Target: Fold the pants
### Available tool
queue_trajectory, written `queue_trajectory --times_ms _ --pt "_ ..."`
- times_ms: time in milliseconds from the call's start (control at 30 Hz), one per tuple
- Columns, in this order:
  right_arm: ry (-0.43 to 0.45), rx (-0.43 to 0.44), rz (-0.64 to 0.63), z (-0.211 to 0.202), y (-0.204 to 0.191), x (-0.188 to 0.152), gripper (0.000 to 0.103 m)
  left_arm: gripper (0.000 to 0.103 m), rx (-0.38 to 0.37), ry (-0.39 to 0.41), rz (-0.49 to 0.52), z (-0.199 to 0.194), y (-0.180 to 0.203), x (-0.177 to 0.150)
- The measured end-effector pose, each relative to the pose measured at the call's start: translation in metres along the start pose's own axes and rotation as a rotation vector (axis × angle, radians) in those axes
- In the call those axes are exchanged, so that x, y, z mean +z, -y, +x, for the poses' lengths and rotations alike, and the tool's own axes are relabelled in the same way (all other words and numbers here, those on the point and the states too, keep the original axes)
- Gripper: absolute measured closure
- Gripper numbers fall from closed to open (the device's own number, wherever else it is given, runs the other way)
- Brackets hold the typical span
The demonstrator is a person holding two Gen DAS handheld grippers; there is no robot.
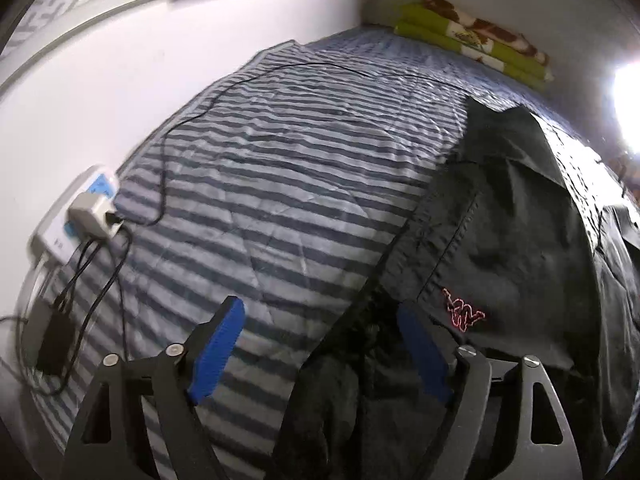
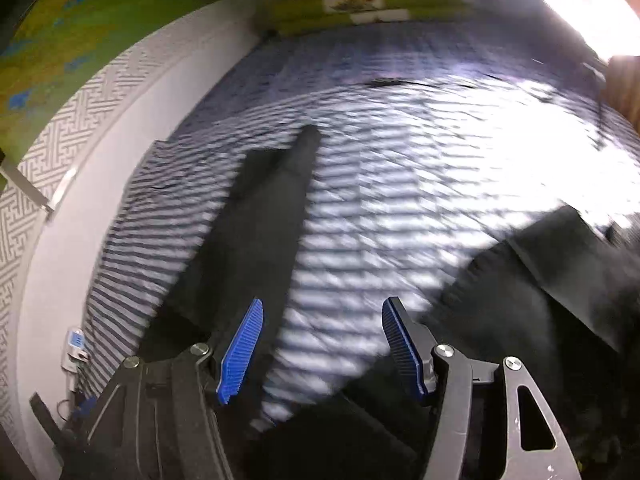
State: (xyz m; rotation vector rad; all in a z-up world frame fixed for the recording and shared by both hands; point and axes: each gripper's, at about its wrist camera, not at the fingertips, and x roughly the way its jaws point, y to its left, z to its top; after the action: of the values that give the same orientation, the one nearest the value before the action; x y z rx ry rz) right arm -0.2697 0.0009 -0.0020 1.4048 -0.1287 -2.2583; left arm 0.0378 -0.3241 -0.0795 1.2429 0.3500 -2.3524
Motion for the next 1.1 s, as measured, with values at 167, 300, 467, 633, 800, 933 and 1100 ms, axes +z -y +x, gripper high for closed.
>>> queue_trajectory --times_ms 167,300,467,633,800,933,1100 --pt "-0.039 0.059 -0.079 0.051 -0.081 0.033 0.044 0.017 -0.048 -0.035 -0.004 0.017 -0.005 0.000" --pt "-0.090 0.019 -0.111 0.115 -0.137 0.049 0.044 0.017 -0.100 -0.075 0.009 0.031 -0.008 -0.007" --pt "-0.137 -0.132 -0.121 0.179 -0.156 0.061 0.044 0.019 -0.155 -0.095 0.014 0.040 -0.010 -0.013" --pt "-0.162 -0.221 -0.060 0.220 -0.150 0.076 0.044 0.028 -0.183 -0.077 0.003 0.039 -0.014 -0.014" --pt "-0.182 -0.304 -0.118 0.234 -0.150 0.075 0.044 0.062 -0.220 -0.065 0.013 0.037 -0.014 -0.015" --pt "-0.177 -0.303 -0.114 0.226 -0.142 0.074 0.071 0.083 -0.250 -0.072 0.000 0.035 -0.014 -0.015" --pt "-0.150 -0.234 -0.072 0.205 -0.134 0.072 0.100 0.089 -0.246 -0.057 0.012 0.028 -0.009 -0.016"
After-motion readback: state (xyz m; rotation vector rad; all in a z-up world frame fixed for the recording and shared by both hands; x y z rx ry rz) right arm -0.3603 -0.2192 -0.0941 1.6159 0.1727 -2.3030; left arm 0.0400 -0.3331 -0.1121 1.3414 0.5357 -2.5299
